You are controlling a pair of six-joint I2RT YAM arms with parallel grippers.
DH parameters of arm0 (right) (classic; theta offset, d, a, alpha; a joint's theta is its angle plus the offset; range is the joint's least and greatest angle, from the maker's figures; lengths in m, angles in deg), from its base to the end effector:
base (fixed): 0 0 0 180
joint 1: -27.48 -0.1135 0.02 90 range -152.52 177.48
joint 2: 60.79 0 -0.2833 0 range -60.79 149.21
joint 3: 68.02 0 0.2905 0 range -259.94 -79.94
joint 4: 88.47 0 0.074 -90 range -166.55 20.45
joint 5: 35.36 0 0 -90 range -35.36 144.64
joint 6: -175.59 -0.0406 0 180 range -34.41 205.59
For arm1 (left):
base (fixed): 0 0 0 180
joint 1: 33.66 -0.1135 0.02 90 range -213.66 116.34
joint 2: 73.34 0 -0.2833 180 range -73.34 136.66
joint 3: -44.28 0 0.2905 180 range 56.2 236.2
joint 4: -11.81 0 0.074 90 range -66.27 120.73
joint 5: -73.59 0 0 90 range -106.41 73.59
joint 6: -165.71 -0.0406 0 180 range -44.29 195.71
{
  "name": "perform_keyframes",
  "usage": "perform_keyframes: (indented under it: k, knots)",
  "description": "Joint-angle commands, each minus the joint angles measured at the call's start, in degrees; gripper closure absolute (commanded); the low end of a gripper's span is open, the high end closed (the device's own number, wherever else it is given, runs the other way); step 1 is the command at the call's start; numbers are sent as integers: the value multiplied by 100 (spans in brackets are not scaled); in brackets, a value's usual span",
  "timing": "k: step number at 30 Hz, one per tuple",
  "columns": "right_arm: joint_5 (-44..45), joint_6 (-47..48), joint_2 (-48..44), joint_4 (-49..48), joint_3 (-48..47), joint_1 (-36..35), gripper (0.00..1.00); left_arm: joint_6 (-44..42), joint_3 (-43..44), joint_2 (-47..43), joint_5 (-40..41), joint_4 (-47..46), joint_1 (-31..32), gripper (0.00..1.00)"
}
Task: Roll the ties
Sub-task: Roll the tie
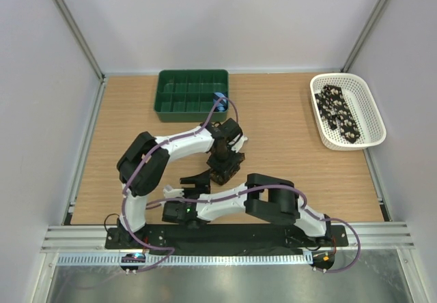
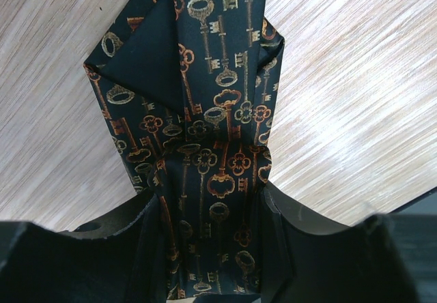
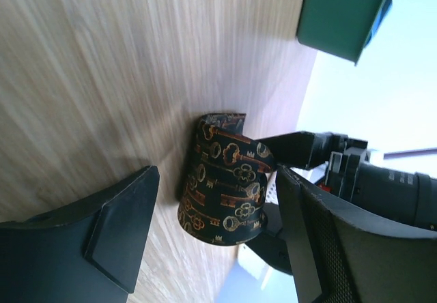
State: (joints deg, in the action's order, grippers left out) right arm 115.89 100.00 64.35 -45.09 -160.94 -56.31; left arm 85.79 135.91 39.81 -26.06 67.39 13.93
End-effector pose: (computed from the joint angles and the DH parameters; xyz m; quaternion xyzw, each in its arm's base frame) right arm 0.0843 0.4456 0.0997 -0.6035 0.6072 -0.3542 0.3763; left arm 0.2830 -0.3199 0.1563 0.3273 0.9345 -0.1272 0.0577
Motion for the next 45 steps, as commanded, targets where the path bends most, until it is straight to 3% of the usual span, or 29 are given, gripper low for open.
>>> perform_keyframes:
  k: [1,26,36,39,40,45]
  knots:
    - [167,-526,291,561,-224,-15,23,11,45,243,-99,389,-40,66]
    - [53,-738,414,527,13,477,23,187,828,358,-107,1408,-75,67]
    - [-43,-949,555,835,-84,530,31,292,749,279,-257,1356,-75,66]
    - [-52,-984,546,897,-84,565,42,257,705,243,-327,1373,-75,64]
    - [-52,-984,538,879,-75,565,52,257,687,235,-344,1356,-83,62]
    - [-96,-984,485,853,-83,574,71,213,687,217,-362,1321,-75,52]
